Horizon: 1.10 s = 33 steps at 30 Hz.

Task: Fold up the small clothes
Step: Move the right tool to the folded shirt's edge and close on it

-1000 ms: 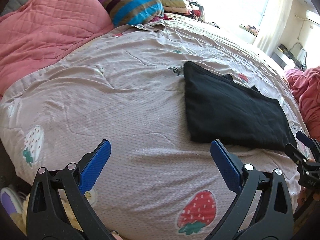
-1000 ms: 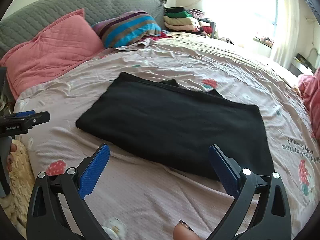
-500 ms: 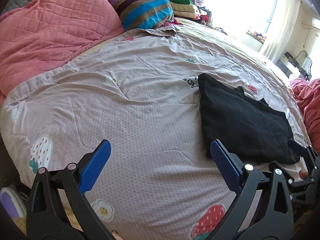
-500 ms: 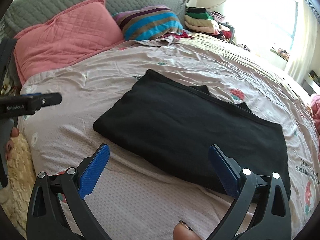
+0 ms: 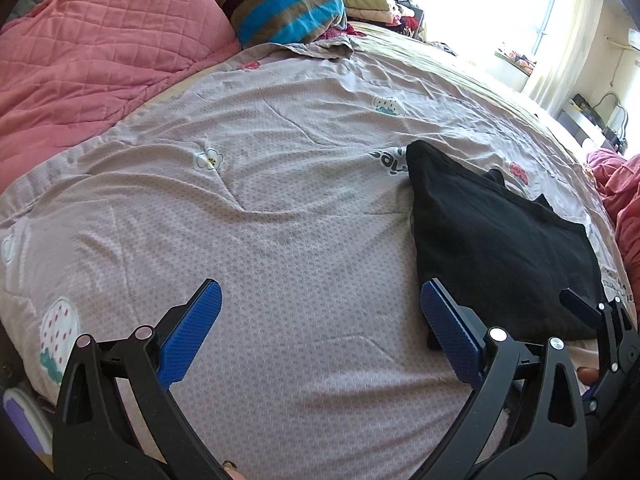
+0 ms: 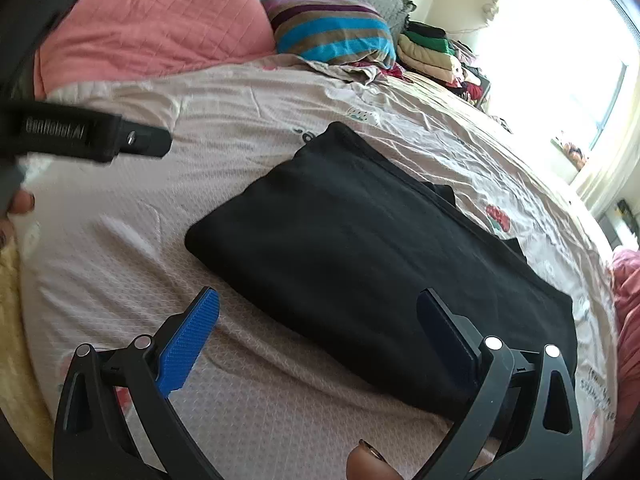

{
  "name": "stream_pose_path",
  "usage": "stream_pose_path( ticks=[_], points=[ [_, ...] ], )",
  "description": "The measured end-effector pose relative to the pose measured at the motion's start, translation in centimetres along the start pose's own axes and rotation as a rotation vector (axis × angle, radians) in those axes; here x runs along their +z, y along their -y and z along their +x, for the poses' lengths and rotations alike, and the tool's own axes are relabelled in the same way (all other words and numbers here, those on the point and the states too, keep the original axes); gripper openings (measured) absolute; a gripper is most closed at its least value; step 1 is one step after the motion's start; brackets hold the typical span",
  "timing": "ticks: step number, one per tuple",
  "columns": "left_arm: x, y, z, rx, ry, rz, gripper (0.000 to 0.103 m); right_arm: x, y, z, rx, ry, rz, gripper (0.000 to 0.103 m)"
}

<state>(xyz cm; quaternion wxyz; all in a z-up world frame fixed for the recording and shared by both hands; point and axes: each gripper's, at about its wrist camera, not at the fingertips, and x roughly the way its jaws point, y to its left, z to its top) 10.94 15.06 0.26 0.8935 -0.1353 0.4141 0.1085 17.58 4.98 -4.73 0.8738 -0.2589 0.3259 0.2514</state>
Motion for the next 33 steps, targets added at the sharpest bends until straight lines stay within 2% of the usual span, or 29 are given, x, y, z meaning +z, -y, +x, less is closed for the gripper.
stream_pose_path(
  ticks=[8,20,26,28,31,33],
  points=[
    [1.3,0.6,1.9,0.006,-0.018,0.018,0.093,0.3,-0.9,3.2,-0.049,-0.034,-0.055,0.098],
    [3.6,2.1,4.7,0.013,-0.052,0.024,0.093,2.3,-0.8,5.8,-0.1,-0.009,-0.113,0.099],
    [5.4,3.0,6.6,0.01,-0.08,0.023,0.093,2.4,0.0,5.5,-0.117,0.041,-0.094,0.097],
    [6.0,3.4,7.1,-0.001,-0.092,0.025,0.093,2.3,0.5,4.8,-0.124,0.074,-0.079,0.094],
    [6.6,3.9,7.6,-0.044,-0.112,0.011,0.093,2.0,0.9,4.1,-0.102,0.105,-0.074,0.073],
    [6.9,4.3,8.1,-0.097,-0.137,-0.005,0.093,1.8,0.9,3.7,-0.063,0.119,-0.084,0.055]
  ],
)
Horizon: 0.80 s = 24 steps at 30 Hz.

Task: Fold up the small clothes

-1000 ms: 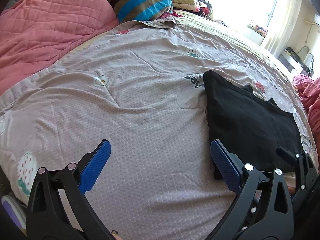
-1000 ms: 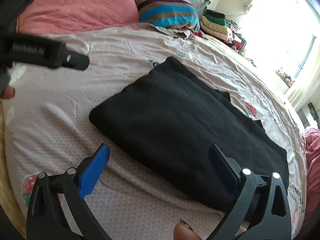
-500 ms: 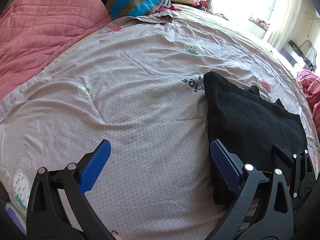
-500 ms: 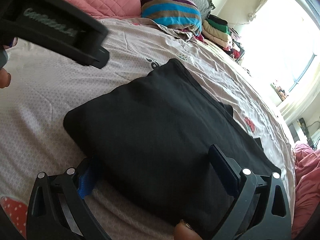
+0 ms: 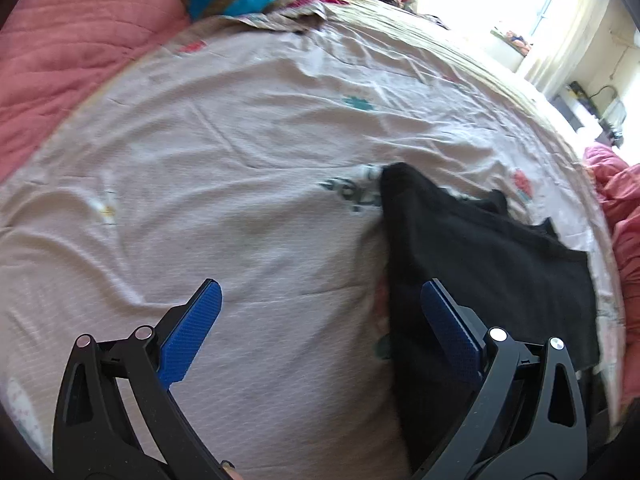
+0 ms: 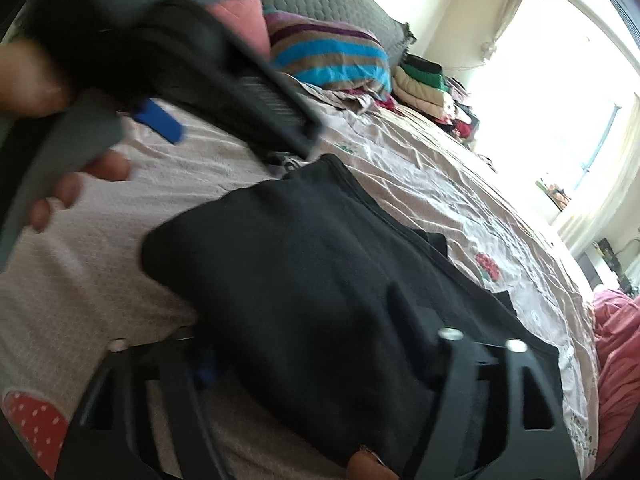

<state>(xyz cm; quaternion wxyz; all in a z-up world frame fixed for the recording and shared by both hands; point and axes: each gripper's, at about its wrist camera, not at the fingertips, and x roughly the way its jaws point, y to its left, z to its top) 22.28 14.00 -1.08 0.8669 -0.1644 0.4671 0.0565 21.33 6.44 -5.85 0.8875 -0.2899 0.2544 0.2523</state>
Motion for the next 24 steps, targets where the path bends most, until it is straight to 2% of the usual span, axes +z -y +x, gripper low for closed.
stream_pose_path(
  ticks=[1,2,3,8,11,15,17,19,20,22,24],
  points=[
    [0.2,0.2,0.4,-0.032,-0.017,-0.015,0.093,-0.1,-0.1,-0.2,0.026,0.005,-0.001,0.038],
    [0.4,0.5,0.8,-0.047,-0.028,-0.021,0.093,-0.1,-0.2,-0.4,0.039,0.013,-0.003,0.025],
    [0.4,0.7,1.1,-0.06,-0.039,-0.025,0.093,-0.1,-0.3,-0.8,0.033,0.03,-0.009,0.017],
    [0.7,2.1,2.6,-0.121,-0.09,-0.054,0.093,-0.2,0.7,-1.8,0.057,0.063,0.043,0.014],
    [0.8,3.2,2.4,-0.159,-0.076,-0.052,0.093,-0.3,1.4,-2.8,0.07,0.087,0.081,0.014],
    [0.8,4.7,1.7,-0.171,-0.052,-0.023,0.093,-0.4,2.4,-4.2,0.075,0.112,0.138,0.013],
    [0.8,5.4,1.2,-0.193,-0.044,-0.016,0.08,-0.5,2.8,-4.6,0.068,0.123,0.156,0.013],
    [0.9,6.2,0.8,-0.211,-0.037,-0.006,0.057,-0.6,3.3,-5.1,0.065,0.131,0.176,0.012],
    [0.9,6.8,0.5,-0.218,-0.032,0.008,0.052,-0.7,3.4,-5.3,0.061,0.136,0.182,0.012],
    [0.9,7.7,-0.1,-0.233,-0.024,0.03,0.031,-0.9,3.8,-5.7,0.052,0.145,0.193,0.012],
    [1.0,8.8,-0.9,-0.235,-0.009,0.055,0.027,-1.1,4.3,-6.2,0.044,0.157,0.21,0.011]
  ],
)
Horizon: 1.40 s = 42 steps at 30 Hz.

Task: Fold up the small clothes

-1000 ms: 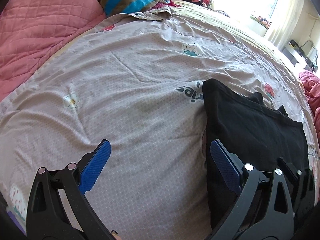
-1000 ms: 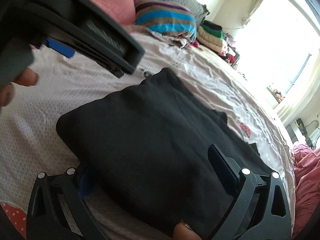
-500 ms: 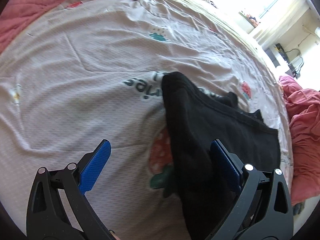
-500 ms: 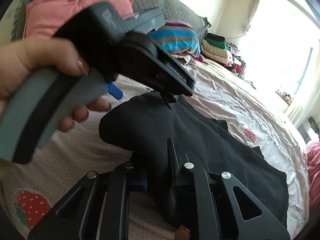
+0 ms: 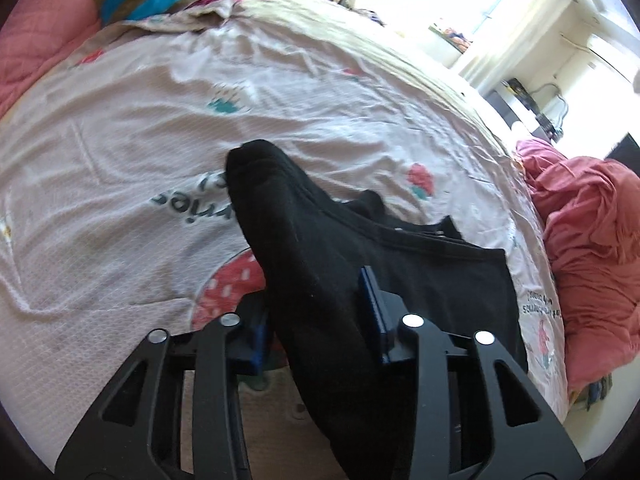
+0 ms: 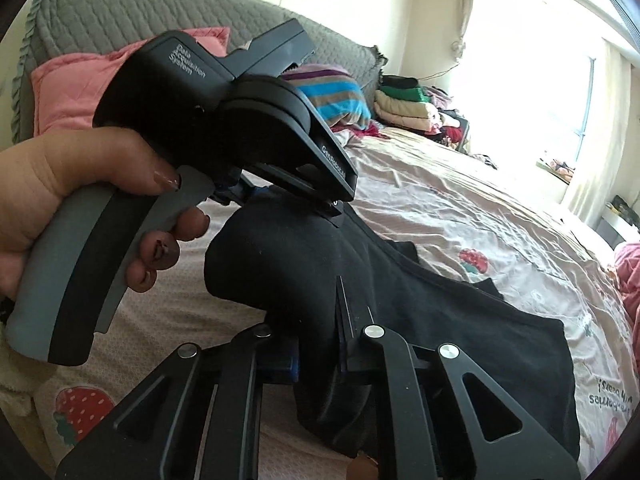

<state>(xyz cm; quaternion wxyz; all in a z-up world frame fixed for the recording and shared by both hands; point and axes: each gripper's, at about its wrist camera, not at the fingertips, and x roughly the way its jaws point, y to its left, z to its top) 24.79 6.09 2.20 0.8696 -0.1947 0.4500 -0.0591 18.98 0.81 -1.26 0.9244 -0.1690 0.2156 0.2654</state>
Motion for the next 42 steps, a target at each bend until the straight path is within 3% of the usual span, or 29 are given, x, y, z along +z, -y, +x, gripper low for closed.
stream_pose_path(
  ticks=[7,22,42],
  points=[
    [0.2,4.1,-1.7,-0.014,0.04,0.071,0.024,-0.5,2.3,-2.7,-0.027,0.046,0.083,0.01],
    [-0.7,10.9,-2.4,-0.024,0.049,0.146,0.024,-1.6,6.5,-6.8,-0.059,0.089,0.221,0.008],
    [-2.4,17.7,1.4,-0.026,-0.025,0.224,0.026,-5.5,11.4,-9.2,-0.101,0.069,0.377,0.008]
  ],
)
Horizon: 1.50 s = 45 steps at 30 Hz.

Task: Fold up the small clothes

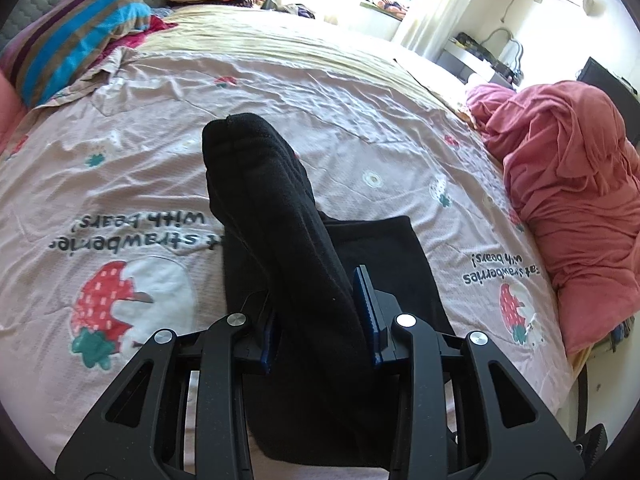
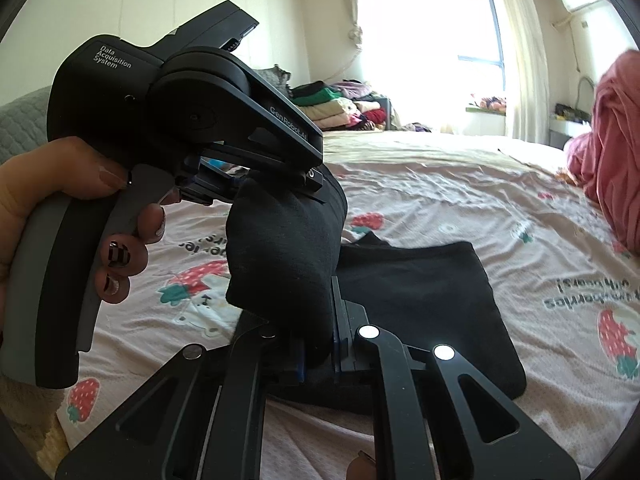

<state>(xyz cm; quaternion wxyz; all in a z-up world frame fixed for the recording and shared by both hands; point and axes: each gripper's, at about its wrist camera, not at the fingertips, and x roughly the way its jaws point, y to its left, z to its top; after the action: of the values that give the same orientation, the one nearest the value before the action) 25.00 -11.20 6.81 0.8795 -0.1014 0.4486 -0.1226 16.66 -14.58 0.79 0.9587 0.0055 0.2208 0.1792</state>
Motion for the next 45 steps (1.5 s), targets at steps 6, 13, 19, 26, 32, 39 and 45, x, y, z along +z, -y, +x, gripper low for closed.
stream_pose_path(
  ticks=[6,13,19,26,32,39,45],
  points=[
    [-0.5,2.2,2.5,0.002,-0.042,0.031,0.028,-1.0,2.4,-0.2,-0.015,-0.029,0.055,0.008],
    [-1.1,4.0,5.0,0.026,-0.078,0.071,0.033,-2.2,4.9,0.1,0.005,-0.08,0.158,0.008],
    [-1.5,5.0,7.2,0.03,-0.104,0.076,0.047,-3.1,7.2,0.8,0.028,-0.132,0.263,0.008],
    [-2.6,6.7,8.3,-0.064,-0.125,0.099,0.065,-4.3,9.3,0.5,0.032,-0.152,0.371,0.008],
    [-3.1,5.2,6.1,-0.086,-0.061,0.07,0.067,-5.7,11.7,0.8,0.035,-0.187,0.514,0.01],
    [-4.8,2.5,4.4,0.061,-0.024,0.1,0.07,-6.3,12.9,0.7,0.079,-0.205,0.631,0.029],
    [-6.8,0.8,5.1,0.067,-0.056,0.074,0.072,-6.1,13.6,0.3,0.044,-0.209,0.645,0.031]
  ],
)
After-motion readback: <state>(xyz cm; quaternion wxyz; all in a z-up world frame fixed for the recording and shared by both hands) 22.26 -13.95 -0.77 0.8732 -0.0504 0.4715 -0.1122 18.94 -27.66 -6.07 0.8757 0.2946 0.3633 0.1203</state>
